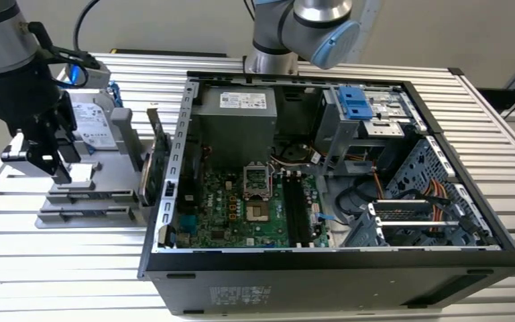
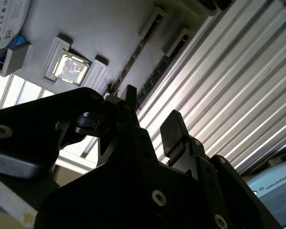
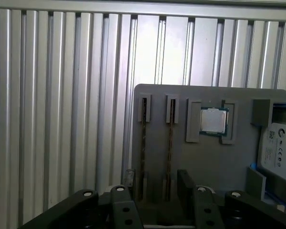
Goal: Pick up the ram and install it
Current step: 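Pick up the ram and move it above insertion slot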
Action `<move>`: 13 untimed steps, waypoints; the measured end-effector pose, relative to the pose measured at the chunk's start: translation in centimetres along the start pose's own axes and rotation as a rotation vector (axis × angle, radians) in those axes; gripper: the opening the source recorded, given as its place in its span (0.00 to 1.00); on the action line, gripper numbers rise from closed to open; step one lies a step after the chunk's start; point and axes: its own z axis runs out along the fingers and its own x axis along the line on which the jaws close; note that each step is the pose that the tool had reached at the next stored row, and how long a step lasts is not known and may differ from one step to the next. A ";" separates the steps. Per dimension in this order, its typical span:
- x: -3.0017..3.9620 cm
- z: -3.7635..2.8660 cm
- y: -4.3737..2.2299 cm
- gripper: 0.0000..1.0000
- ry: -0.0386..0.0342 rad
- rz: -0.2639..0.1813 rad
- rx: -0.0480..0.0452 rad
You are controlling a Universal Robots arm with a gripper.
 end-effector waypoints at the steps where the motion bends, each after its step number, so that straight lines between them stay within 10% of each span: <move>1: 0.00 0.02 0.00 1.00 0.0002 0.000 -0.0001; 13: -0.02 0.38 0.00 1.00 0.0017 0.000 -0.0001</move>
